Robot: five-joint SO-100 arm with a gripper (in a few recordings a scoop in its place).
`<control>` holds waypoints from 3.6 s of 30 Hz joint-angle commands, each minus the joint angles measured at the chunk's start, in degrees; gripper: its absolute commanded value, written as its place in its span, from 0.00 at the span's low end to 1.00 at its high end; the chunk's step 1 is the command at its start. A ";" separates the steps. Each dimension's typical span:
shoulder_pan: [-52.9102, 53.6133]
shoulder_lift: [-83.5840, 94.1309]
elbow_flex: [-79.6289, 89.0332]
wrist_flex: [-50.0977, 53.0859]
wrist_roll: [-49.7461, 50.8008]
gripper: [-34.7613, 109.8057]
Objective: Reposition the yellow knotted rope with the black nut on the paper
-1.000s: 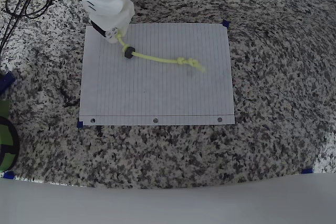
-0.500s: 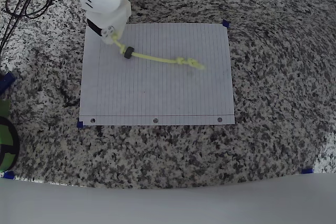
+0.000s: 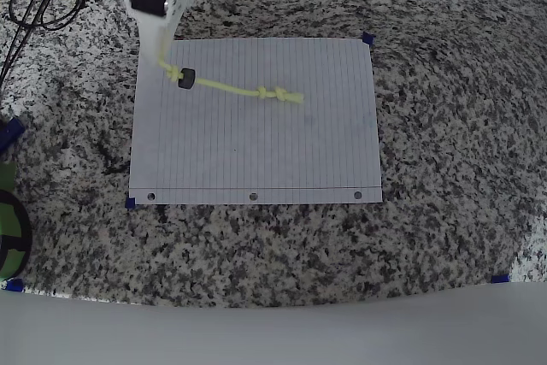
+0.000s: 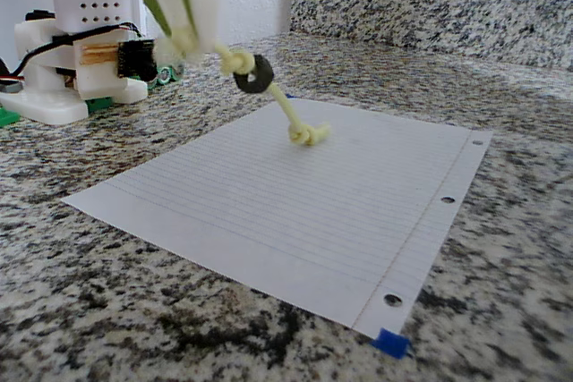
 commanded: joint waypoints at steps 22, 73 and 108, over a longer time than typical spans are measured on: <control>9.40 12.92 1.14 -6.50 74.71 0.24; -0.88 8.88 5.98 -20.13 148.45 0.24; -34.19 31.82 27.95 -5.27 148.36 0.24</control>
